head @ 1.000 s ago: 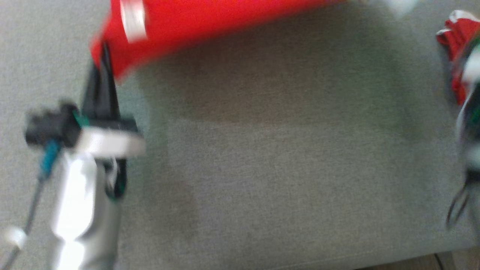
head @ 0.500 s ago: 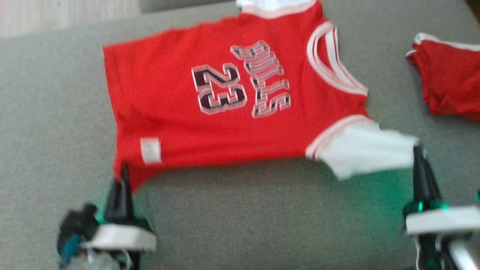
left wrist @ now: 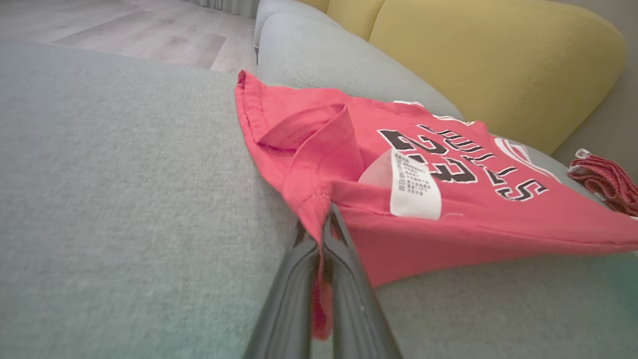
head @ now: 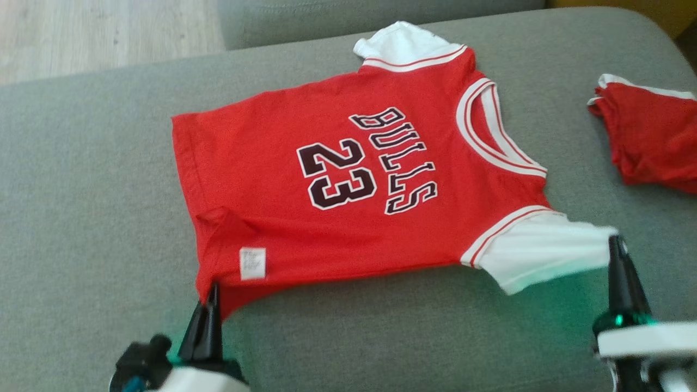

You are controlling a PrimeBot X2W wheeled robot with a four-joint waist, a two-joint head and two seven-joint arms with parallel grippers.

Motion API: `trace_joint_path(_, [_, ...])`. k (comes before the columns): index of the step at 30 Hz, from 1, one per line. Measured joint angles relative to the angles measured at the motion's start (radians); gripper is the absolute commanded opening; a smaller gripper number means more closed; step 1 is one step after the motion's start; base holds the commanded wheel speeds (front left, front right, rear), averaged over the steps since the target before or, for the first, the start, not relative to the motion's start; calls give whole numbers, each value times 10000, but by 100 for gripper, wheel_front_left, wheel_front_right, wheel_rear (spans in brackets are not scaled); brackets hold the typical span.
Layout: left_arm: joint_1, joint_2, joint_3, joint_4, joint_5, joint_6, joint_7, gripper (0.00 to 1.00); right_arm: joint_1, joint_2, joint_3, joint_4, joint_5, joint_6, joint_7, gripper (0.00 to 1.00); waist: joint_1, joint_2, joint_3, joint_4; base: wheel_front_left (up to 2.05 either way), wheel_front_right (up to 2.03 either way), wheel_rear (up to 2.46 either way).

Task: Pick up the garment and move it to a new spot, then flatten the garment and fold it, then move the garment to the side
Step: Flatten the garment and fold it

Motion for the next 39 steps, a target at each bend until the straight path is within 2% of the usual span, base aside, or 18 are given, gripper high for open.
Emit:
trace_joint_path(7, [-1391,-6,-178,-188,-284,8,0,0,-2229,199,259,489,-165,0,213,0,2,0,508,251,0,0,0])
trace_joint_path(17, [-3475,-27,-763,1246,-430,497,0,0,-5804,382,694,3170,-1137,0,531,0,3,0,1506,690,0,0,0])
trace_joint_path(22, [-4508,-35,-892,1795,-430,961,-2,0,-6954,412,951,4554,-1854,0,376,0,3,-1,1886,946,0,0,0])
trace_joint_path(26, [-4810,-44,-989,2288,-522,1152,-2,0,-7649,506,961,5507,-2449,0,144,0,2,-1,2053,1031,0,0,0])
trace_joint_path(27, [-4848,-46,-995,2366,-573,1156,-2,0,-7779,508,922,5676,-2627,0,117,7,2,-1,2077,1039,0,0,0])
trace_joint_path(28, [-4872,-46,-995,2389,-596,1160,-2,0,-7898,508,869,5831,-2840,0,71,8,2,-1,2092,1040,0,0,0])
trace_joint_path(29, [-4895,-50,-993,2410,-617,1191,-2,8,-7995,510,825,5939,-3116,0,56,21,2,-1,2093,1032,0,0,0])
trace_joint_path(30, [-4916,-54,-989,2410,-606,1275,-2,55,-8051,535,660,5919,-3442,0,54,71,2,-1,2088,1018,0,0,0])
trace_joint_path(31, [-4930,-56,-966,2387,-598,1336,-2,100,-8056,583,389,5768,-3802,0,50,100,0,-1,2086,998,0,0,0])
trace_joint_path(36, [-4845,-79,-454,1818,-232,1701,-2,100,-7816,970,-1210,4535,-5799,0,42,100,0,-1,1945,899,0,0,0])
trace_joint_path(39, [-4457,-77,-188,1340,-29,1776,-4,100,-7056,1273,-1452,3795,-6968,0,31,100,0,-1,1759,844,0,0,0])
